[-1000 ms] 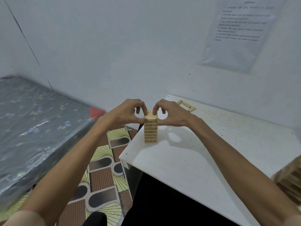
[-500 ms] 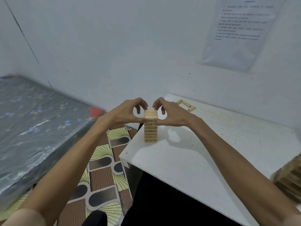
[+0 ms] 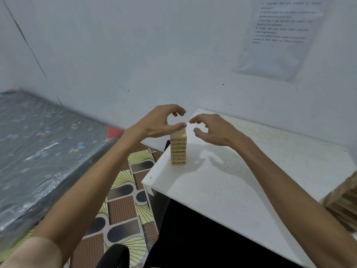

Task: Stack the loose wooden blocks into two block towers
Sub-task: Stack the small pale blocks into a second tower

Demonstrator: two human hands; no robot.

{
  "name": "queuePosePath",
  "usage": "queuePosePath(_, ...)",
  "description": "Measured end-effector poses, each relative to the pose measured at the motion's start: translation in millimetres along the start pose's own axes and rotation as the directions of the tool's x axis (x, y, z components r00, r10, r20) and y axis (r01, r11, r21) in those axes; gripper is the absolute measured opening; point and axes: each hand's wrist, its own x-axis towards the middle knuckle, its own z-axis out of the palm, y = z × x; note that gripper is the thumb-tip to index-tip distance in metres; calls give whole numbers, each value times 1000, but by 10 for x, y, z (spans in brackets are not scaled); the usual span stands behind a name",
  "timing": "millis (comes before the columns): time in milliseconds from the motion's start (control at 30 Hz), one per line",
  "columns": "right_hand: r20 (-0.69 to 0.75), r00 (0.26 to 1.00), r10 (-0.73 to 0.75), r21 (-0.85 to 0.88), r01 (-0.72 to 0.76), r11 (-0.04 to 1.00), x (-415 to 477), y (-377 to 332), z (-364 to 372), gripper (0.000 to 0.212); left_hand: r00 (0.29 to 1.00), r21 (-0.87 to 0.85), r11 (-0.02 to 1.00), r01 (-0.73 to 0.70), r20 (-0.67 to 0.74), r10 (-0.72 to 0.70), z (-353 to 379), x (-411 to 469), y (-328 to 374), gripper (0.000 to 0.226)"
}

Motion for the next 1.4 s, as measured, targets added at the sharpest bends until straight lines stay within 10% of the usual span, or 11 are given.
queuePosePath(633,11,972,234,-217,-226,950,-547,887,-325,40,999,68,997,-41,19,39,786,717,906,34)
queuePosePath(1400,-50,939,339,-247,-340,907,596,1986,211,28,926,-2,931,365,-99,-364,2058,2000,-66,34)
